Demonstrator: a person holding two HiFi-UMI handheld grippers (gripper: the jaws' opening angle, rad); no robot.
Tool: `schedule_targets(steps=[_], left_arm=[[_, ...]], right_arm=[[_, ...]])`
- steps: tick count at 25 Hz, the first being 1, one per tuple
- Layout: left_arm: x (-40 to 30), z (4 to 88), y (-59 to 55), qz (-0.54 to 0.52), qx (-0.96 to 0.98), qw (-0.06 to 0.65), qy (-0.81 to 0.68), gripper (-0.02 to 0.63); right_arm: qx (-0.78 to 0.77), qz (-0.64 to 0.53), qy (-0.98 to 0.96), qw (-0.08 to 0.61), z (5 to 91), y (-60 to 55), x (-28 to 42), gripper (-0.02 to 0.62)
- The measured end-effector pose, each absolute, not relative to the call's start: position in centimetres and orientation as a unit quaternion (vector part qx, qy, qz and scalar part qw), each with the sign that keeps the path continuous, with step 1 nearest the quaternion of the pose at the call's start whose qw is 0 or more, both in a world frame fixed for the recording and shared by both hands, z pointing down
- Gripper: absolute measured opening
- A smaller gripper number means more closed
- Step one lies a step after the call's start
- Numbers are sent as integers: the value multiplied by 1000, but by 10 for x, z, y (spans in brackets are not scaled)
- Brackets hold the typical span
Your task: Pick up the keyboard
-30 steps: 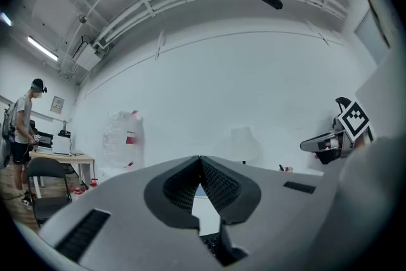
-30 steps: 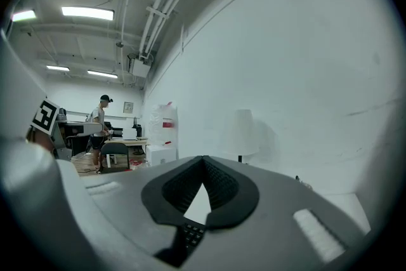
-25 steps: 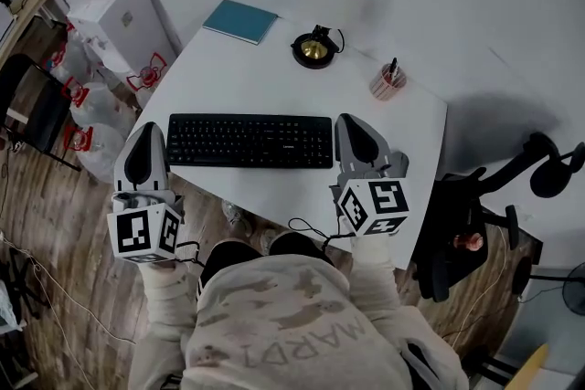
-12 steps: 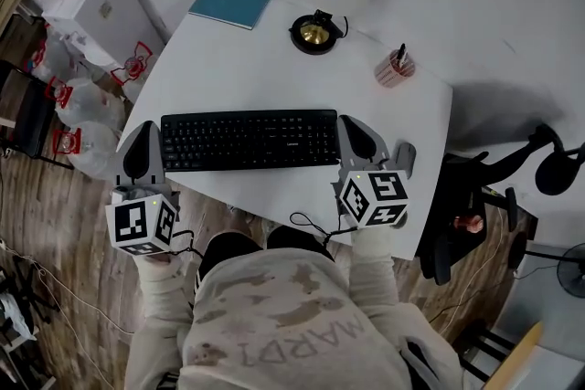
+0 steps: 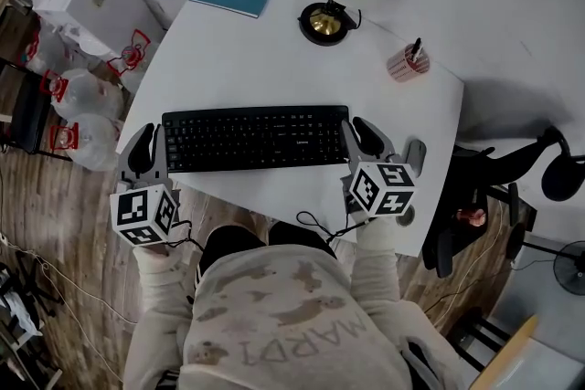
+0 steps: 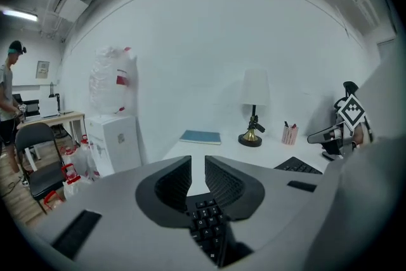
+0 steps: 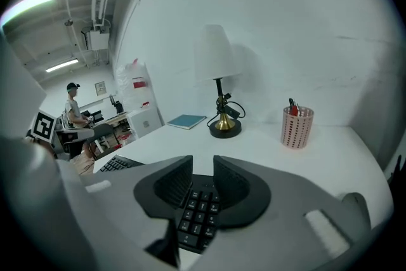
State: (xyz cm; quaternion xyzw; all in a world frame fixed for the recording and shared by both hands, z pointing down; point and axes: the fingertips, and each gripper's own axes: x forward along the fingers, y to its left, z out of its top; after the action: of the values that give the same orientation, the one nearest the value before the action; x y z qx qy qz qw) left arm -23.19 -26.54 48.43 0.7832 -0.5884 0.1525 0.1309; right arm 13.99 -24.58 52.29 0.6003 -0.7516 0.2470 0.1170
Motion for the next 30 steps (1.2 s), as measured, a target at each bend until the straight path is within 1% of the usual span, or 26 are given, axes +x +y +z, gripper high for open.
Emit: schedule_targets(steps=[2,8,12,15,19,25,30], left_arm=[[-234,500,-267,168,781,152,-582,83],[-240,541,-267,208,772,206,-565,175],[-243,563,-266,217,766,241,-555,230],[-245,577,-264,229,760,261,-550,267],[-249,593,-262,244,752,282,-543,298],[-249,611,-261,258,742,313,-533,321],[-244,624,-260,275,740,329,-518,327]], right_arm=[[597,264,-747,125,535,-246,141,140],[585,306,-736,149,568,-244,140,235],[578,330,-729,157,586,-242,139,282],[576,341,-724,167,598,-243,139,304],[577,352,-716,175,609,-245,139,319],[574,365,-711,179,619,-248,140,333],[565,379,-709,185,627,-248,139,341]])
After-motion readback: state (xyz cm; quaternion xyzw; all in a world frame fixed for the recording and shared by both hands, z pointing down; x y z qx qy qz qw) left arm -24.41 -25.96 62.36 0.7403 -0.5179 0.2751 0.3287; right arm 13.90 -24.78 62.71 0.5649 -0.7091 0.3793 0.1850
